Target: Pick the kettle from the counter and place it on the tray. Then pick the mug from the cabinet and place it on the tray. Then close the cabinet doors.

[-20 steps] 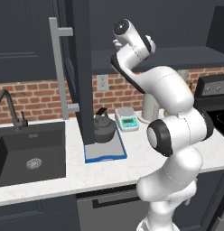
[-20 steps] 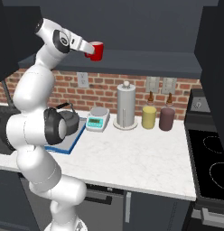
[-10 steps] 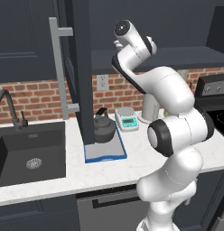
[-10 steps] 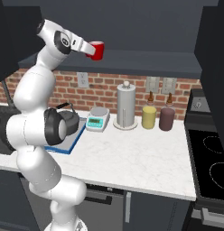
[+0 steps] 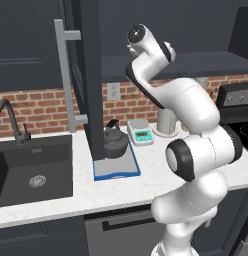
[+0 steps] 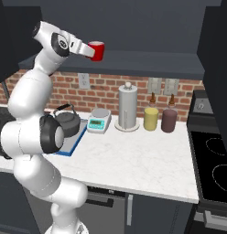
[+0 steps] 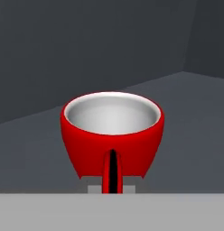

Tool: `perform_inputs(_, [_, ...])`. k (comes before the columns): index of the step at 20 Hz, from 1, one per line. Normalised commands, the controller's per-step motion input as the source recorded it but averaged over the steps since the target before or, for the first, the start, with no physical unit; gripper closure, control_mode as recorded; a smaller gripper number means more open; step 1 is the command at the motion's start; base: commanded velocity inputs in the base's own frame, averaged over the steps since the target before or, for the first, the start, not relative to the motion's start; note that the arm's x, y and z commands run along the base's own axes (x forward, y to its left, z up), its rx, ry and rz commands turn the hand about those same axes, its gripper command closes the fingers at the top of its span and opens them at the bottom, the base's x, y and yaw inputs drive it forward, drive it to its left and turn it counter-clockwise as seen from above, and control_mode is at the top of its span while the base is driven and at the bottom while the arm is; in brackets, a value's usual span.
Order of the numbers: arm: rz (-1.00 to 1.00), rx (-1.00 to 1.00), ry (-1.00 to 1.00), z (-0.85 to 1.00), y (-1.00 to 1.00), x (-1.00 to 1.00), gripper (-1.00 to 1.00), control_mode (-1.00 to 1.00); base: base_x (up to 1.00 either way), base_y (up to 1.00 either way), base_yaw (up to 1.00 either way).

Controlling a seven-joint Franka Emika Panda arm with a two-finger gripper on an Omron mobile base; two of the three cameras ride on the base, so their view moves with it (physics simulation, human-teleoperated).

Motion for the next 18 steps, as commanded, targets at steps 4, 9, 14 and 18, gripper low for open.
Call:
perform_inputs(4, [0.01,0.02,-0.07,0.00,0.03,-0.87,1.00,-1.00,0.00,0.00,0.00])
perform_inputs(9, [0.10,0.07,-0.05,0.00,0.08,-0.98,1.00,-1.00,0.00,0.00,0.00])
perform_inputs(14, [0.24,0.08,-0.01,0.00,0.05,-1.00,1.00,-1.00,0.00,0.00,0.00])
perform_inputs(18, [0.34,0.07,0.00,0.01,0.08,-1.00,1.00,-1.00,0.00,0.00,0.00])
